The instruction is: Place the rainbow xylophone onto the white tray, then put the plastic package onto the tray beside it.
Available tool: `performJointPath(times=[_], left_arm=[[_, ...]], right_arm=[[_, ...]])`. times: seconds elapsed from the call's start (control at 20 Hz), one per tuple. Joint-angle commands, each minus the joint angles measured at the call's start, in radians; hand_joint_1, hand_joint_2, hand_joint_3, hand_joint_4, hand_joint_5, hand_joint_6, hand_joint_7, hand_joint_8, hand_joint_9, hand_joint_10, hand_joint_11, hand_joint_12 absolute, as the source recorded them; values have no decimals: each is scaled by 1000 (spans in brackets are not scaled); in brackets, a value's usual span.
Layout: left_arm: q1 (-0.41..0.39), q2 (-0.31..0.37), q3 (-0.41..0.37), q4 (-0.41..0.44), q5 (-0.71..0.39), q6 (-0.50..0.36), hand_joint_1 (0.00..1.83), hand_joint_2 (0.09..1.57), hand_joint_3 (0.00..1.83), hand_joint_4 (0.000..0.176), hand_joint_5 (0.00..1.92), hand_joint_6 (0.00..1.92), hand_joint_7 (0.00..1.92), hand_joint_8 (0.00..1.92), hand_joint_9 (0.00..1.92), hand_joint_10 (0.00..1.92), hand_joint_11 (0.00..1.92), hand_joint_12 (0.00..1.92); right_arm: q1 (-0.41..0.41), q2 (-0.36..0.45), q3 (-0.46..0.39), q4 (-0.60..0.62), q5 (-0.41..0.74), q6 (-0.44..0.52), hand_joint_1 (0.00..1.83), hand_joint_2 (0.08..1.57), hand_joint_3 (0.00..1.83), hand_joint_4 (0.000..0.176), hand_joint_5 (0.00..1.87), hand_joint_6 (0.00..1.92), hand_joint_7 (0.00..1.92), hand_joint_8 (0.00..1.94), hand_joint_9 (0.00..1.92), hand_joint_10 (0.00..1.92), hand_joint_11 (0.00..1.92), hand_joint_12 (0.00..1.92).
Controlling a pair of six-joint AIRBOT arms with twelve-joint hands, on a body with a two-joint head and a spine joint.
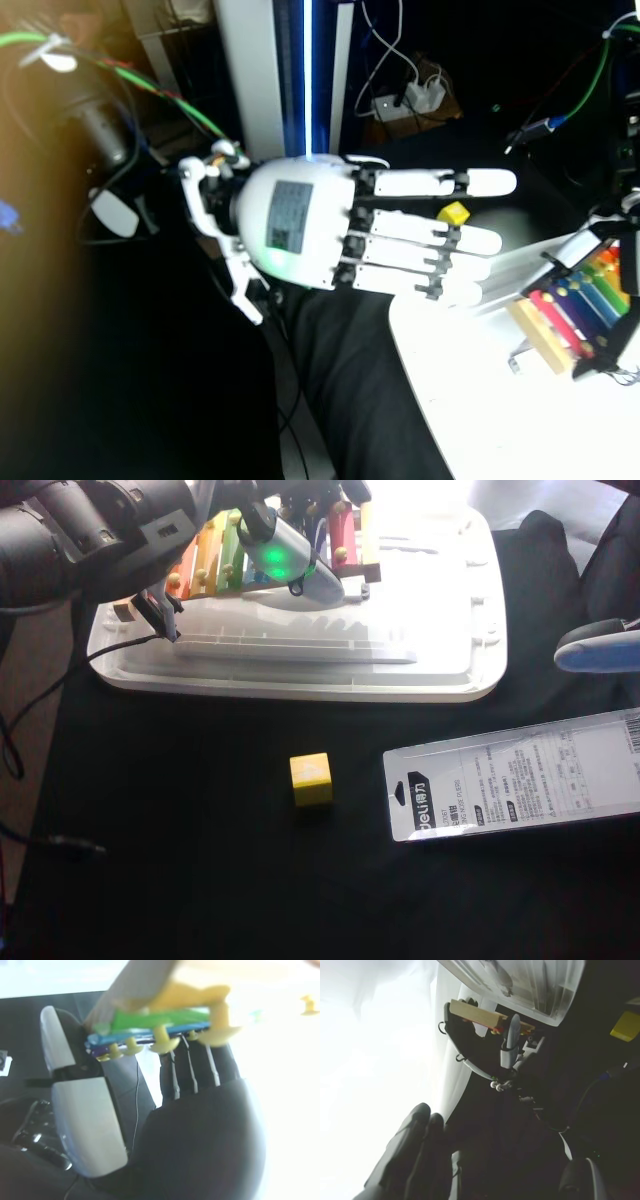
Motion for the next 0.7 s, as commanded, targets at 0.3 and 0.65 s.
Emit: performJointPath(times=[0.3,0.65], left_arm=[[-1,1,6,-22,-82,-10,1477,1165,0,0,601,601,797,1313,759,1345,556,1236],[5,-2,6,-22,-77,-11,1604,1097,0,0,678,170,716,164,830,1257,690,1047]], right_arm=[[14,2,3,35,119,11,971,705,0,176,122,2,227,0,290,2,236,1],[15,2,3,35,120,11,928,683,0,176,111,0,207,3,289,0,218,0]])
